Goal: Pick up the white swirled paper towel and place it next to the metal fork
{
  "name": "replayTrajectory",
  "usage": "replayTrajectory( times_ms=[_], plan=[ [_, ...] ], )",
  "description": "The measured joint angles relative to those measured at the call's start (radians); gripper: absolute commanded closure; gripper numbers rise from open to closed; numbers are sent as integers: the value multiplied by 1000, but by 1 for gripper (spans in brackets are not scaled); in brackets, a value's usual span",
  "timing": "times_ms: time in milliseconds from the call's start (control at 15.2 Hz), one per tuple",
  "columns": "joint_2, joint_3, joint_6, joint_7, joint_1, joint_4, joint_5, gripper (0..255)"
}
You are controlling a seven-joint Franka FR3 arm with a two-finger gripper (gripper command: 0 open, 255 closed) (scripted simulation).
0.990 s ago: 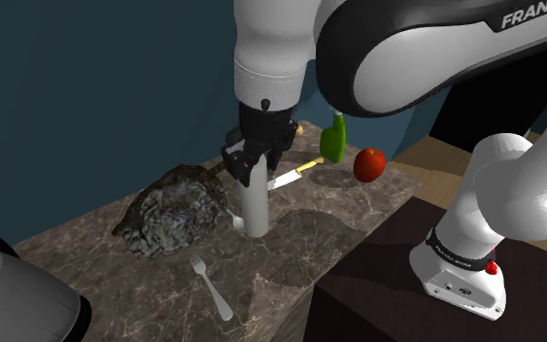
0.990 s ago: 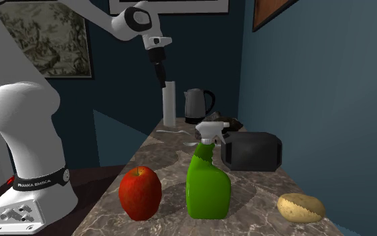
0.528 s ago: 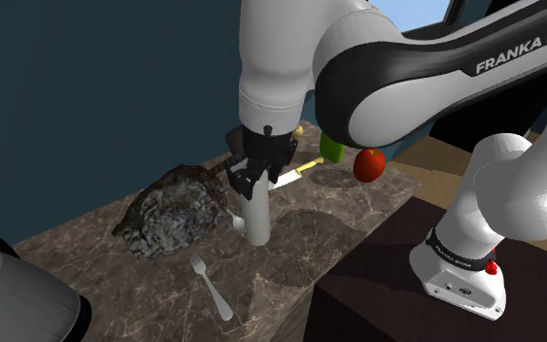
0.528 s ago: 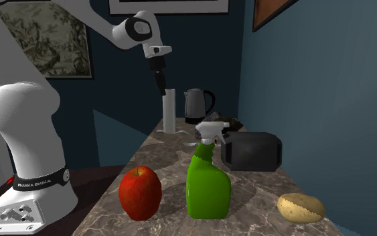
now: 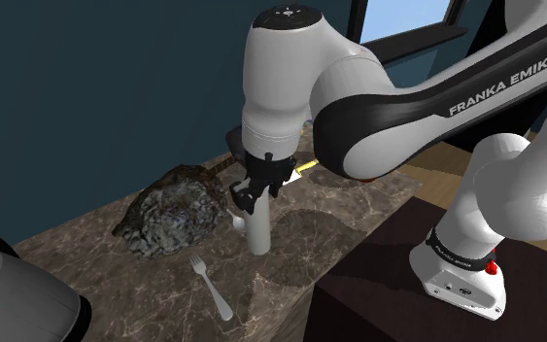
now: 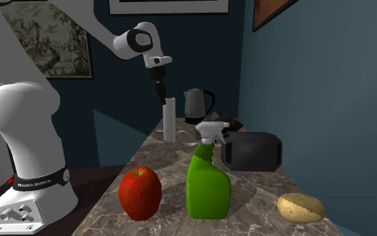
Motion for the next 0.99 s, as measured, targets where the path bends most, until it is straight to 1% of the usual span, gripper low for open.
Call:
replayTrajectory(
  times_ms=[198, 594, 660, 990],
  plan=[
    [16, 8, 35, 11, -3, -21, -8, 255],
    [21, 9, 43, 13, -5, -23, -11, 255],
    [21, 9, 43, 13, -5, -23, -11, 0],
    [21, 9, 43, 13, -5, -23, -11, 0]
  ],
)
